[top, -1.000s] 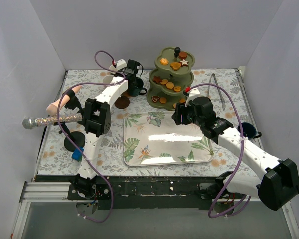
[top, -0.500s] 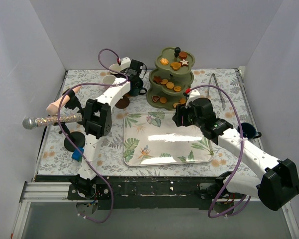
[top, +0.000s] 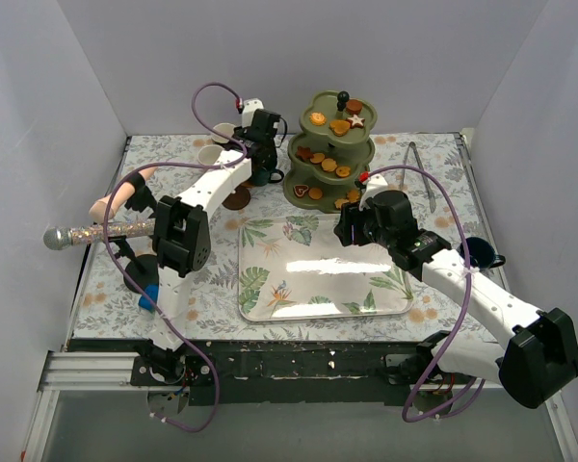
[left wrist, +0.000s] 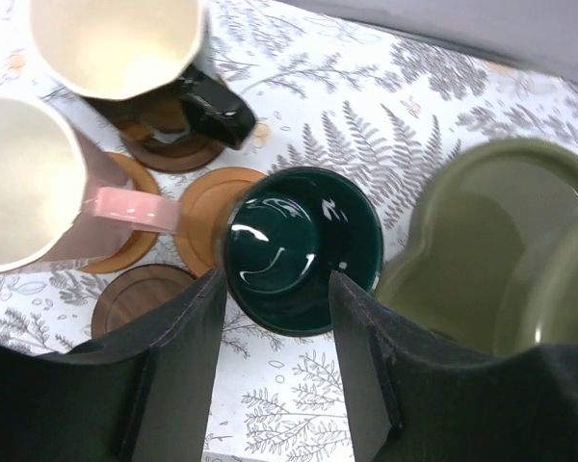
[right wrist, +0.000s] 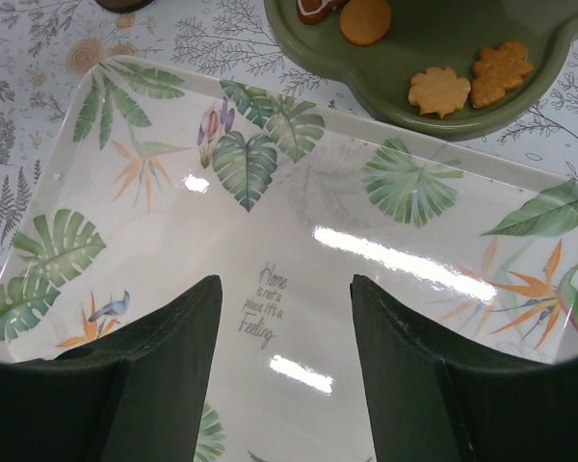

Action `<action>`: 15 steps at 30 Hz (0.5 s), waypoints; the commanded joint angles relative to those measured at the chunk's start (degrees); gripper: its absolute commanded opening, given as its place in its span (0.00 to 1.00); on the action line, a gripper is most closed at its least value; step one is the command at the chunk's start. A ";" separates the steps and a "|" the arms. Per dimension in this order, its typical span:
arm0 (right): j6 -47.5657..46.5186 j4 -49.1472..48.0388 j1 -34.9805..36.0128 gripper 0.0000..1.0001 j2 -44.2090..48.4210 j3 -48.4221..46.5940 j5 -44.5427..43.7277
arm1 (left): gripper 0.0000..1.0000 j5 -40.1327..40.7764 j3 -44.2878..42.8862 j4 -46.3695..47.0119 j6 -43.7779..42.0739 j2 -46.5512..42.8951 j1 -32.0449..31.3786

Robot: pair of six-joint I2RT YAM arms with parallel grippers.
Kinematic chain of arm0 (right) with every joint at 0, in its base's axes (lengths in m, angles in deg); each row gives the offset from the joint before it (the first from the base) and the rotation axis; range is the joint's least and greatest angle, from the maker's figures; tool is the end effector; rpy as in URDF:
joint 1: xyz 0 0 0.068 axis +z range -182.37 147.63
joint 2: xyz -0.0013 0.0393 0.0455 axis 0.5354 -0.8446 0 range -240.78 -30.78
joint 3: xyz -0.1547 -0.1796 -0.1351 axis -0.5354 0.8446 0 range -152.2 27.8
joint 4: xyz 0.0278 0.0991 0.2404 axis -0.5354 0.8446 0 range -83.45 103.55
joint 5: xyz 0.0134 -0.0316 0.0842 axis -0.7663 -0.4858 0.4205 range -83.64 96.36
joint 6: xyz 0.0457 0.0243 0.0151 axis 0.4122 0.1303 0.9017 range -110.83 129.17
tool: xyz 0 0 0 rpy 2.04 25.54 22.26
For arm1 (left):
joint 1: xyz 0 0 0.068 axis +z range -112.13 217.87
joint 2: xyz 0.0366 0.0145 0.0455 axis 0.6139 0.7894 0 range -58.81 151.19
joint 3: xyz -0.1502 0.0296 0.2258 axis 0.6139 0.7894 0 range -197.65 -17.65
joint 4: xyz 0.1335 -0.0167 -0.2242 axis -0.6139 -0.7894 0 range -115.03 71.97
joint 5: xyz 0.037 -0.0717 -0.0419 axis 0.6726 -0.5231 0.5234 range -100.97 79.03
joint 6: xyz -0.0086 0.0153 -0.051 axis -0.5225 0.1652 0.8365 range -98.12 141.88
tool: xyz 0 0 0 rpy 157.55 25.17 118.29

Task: Serve the afternoon tea
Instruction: Place the cup on the coaster, then adjust the cup on the coaster.

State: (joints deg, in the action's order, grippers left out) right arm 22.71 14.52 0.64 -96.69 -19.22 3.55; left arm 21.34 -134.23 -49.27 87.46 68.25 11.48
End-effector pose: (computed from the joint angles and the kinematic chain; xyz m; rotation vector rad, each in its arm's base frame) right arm 0.2201 0.1409 0.2824 -0.3193 2.0452 0.4560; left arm 0.4641 -0.2090 0.2692 -0.9895 1.9426 -0.2614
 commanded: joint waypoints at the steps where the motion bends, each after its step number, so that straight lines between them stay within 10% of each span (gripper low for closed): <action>1: 0.26 -0.58 -0.32 0.64 2.01 0.00 0.26 | 0.47 -9.09 -3.55 -0.38 -11.07 -3.15 -0.41; 15: 0.70 0.56 -0.32 0.64 2.45 -0.17 -0.62 | 0.49 -21.15 -9.46 -5.22 -19.00 4.50 0.11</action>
State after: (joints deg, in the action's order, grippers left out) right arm 22.93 15.35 0.62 -95.81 -19.20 3.50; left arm 3.92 -143.32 -54.04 71.83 71.44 11.46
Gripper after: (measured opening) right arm 0.641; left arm 0.483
